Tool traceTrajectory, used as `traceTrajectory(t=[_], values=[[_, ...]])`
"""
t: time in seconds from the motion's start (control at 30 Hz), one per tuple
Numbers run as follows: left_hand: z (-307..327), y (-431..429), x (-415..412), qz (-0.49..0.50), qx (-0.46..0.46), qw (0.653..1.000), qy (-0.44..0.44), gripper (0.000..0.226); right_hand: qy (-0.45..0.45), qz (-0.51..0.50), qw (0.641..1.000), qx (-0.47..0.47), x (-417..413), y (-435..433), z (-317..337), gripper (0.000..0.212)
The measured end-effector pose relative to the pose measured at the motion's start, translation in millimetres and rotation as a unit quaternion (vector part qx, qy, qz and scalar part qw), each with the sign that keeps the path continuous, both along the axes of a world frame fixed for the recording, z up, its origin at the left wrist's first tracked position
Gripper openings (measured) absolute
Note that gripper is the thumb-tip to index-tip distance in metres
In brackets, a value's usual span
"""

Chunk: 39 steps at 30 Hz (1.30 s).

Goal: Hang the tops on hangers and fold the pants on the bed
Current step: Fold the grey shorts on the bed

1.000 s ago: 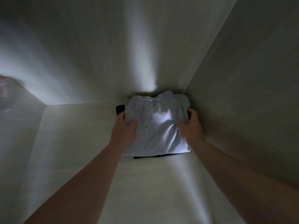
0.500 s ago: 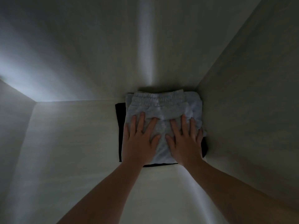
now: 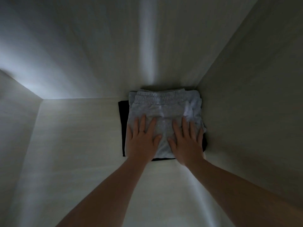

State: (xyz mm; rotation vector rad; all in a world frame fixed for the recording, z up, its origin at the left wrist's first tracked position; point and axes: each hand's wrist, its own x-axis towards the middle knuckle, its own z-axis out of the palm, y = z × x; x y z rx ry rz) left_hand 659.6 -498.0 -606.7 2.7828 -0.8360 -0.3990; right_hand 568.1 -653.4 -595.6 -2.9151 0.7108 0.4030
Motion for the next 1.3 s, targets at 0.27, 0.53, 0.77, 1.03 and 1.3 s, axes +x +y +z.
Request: traceTrajectory(t=[0.27, 0.53, 0.77, 1.03, 1.3], values=[[12.1, 60.7, -112.3, 0.049, -0.002, 0.997, 0.052, 0.073, 0.062, -0.027, 0.997, 0.047, -91.8, 57.7, 17.6, 0.067], [60.2, 108.2, -204.3, 0.069, 0.123, 0.971, 0.195, 0.065, 0.109, -0.006, 0.99, 0.09, -171.9, 102.3, 70.3, 0.08], [116.3, 126.0, -252.6, 0.096, 0.08, 0.98, 0.156, 0.063, 0.095, 0.004, 0.989, 0.116, -225.5, 111.0, 112.6, 0.064], [150.0, 144.4, -343.2, 0.186, 0.038, 0.978, 0.086, 0.07, 0.069, 0.141, 0.978, 0.139, -284.8, 105.4, 152.5, 0.081], [185.8, 137.2, -467.4, 0.369, -0.016, 0.927, 0.067, 0.067, 0.042, 0.33, 0.929, 0.163, -347.8, 88.2, 180.0, 0.07]])
